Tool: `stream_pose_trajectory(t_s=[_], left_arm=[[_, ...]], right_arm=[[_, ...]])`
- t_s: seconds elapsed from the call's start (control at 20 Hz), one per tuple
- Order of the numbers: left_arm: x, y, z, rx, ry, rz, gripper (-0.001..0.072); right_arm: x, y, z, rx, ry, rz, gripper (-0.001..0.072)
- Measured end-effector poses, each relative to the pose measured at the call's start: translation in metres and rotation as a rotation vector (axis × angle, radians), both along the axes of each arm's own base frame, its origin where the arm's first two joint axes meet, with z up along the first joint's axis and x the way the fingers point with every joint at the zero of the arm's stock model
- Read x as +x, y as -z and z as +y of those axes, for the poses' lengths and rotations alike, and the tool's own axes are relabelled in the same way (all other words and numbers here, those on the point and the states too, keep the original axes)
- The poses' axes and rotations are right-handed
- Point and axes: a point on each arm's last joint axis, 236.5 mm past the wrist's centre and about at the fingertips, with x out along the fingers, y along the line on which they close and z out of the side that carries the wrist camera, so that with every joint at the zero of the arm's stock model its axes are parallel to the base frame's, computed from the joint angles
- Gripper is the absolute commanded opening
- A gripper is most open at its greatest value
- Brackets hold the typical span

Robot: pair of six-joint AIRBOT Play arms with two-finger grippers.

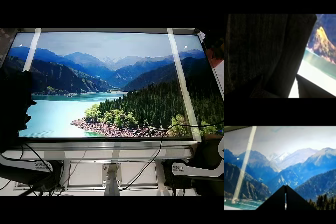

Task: Fold the clothes and pants, and hang the long-sleeved shirts on hangers.

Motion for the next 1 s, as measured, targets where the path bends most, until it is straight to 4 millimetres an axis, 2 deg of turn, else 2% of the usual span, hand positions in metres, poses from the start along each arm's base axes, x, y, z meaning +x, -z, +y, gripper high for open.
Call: stream_pose_trajectory(t_s=[0.15, 0.4, 0.5, 0.75, 1.0], left_arm=[[0.005, -0.004, 0.007, 0.034, -0.002, -0.022, 0.0506], [0.004, -0.023, 0.02, 0.109, -0.012, -0.054, 0.0506], [0.003, -0.025, 0.023, 0.126, -0.014, -0.049, 0.0508], [-0.013, -0.005, 0.023, 0.105, -0.019, 0.054, 0.0508], [-0.031, 0.005, 0.043, 0.171, -0.04, 0.153, 0.0509]], right_arm=[[0.0, 0.0, 0.0, 0.0, 0.0, 0.0, 0.0016], [0.0, 0.0, 0.0, 0.0, 0.0, 0.0, 0.0016], [0.0, 0.0, 0.0, 0.0, 0.0, 0.0, 0.0016], [0.0, 0.0, 0.0, 0.0, 0.0, 0.0, 0.0016], [0.0, 0.0, 0.0, 0.0, 0.0, 0.0, 0.0016]])
